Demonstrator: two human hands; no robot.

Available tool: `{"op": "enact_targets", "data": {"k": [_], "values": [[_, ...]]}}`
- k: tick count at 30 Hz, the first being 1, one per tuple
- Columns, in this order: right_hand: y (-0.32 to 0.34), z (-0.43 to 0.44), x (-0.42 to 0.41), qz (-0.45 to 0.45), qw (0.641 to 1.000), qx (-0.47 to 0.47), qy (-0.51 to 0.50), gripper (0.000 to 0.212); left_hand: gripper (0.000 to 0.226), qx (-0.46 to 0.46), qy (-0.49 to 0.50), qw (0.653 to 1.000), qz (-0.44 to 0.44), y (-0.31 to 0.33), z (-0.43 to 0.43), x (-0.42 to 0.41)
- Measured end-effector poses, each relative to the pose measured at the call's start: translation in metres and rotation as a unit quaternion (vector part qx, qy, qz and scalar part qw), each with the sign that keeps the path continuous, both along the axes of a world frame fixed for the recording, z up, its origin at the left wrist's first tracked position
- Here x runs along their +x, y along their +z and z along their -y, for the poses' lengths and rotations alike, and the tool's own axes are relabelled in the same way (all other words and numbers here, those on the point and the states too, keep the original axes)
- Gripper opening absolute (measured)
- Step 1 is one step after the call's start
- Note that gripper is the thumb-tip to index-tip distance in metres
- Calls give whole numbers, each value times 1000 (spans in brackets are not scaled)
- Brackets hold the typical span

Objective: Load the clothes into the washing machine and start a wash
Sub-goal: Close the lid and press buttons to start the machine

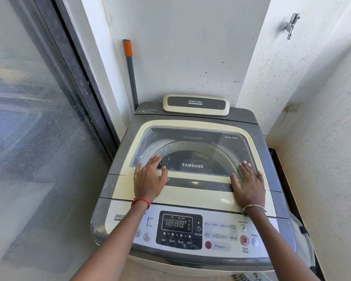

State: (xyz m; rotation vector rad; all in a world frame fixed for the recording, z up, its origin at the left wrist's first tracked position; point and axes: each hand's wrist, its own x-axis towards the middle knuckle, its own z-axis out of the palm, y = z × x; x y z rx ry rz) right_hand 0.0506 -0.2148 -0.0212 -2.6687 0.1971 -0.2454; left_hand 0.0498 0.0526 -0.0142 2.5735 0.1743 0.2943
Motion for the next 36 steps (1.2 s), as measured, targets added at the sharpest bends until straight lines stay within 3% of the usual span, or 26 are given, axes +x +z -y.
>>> {"op": "enact_targets", "data": {"k": [5, 15, 21, 36], "values": [[-1, 0, 0, 2, 1000, -4, 0, 77, 58, -1, 0, 1000, -1, 0, 0, 0], [0, -1, -1, 2, 1000, 17, -7, 68, 59, -3, 1, 1000, 1, 2, 0, -1], [0, -1, -1, 3, 1000, 12, -7, 87, 59, -3, 0, 1000, 0, 2, 0, -1], [1, -1, -2, 4, 1000, 20, -3, 88, 60, 0, -4, 1000, -3, 4, 0, -1]]}}
